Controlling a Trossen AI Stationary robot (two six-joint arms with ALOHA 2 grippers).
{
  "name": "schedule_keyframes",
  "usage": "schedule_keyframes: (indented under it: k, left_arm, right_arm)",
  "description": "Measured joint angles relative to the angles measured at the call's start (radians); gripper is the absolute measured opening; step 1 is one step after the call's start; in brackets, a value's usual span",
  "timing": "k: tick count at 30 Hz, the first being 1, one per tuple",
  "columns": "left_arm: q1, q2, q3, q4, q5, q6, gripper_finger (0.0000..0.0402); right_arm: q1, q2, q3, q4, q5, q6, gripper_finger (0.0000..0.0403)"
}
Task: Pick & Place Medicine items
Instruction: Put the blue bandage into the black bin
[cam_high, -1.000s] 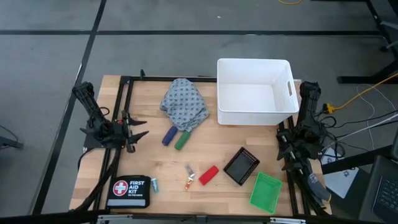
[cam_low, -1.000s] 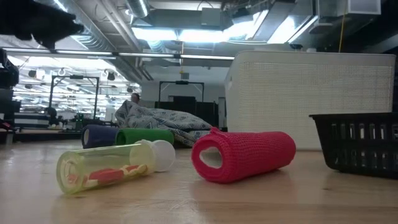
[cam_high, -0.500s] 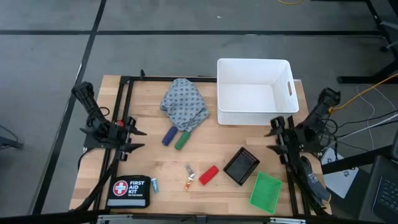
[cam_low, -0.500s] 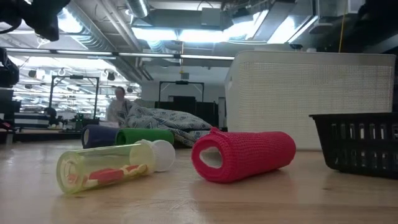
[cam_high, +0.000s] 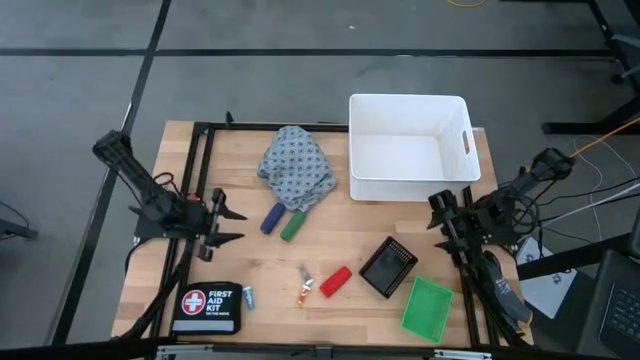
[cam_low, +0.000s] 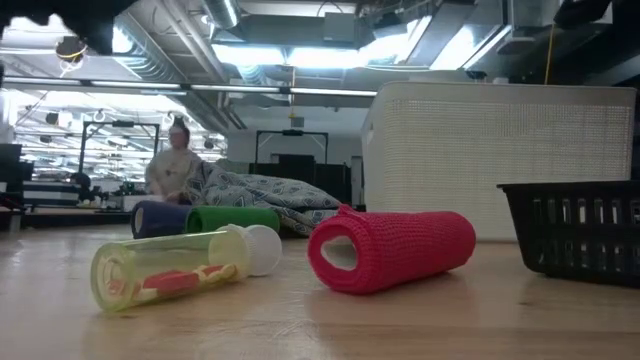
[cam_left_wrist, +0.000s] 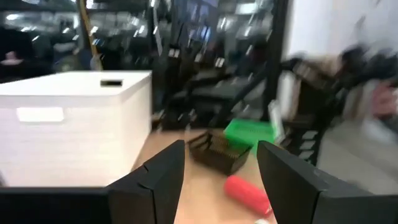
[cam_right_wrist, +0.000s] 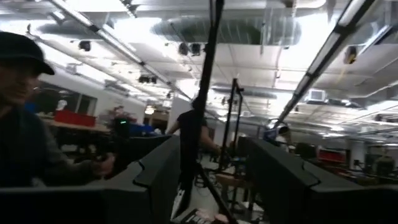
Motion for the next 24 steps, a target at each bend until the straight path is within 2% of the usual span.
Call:
schedule_keyframes:
  k: [5, 8, 10, 17, 24]
  left_arm:
    - [0.125, 0.201, 0.189, -0.196, 0.073, -0.031, 0.0198]
    - [0.215, 0.308, 0.261, -0.306, 0.101, -0.079, 0.0198]
    - [0.280, 0.361, 0.291, -0.367, 0.106, -0.147, 0.0198]
    - [0.444, 0.480, 0.301, -0.610, 0.227, -0.438, 0.0198]
    - [0.502, 0.585, 0.301, -0.685, 0.233, -0.539, 0.0220]
  right_arm:
    - [-0.047, 0.112, 0.055, 0.041, 0.073, 0.059, 0.0190]
    - [-0.070, 0.196, 0.111, -0.024, 0.228, 0.167, 0.0190]
    - [-0.086, 0.257, 0.152, -0.084, 0.328, 0.182, 0.0190]
    - [-0.101, 0.424, 0.282, -0.184, 0.407, 0.208, 0.0190]
    - [-0.099, 0.503, 0.438, -0.444, 0.497, 0.269, 0.0190]
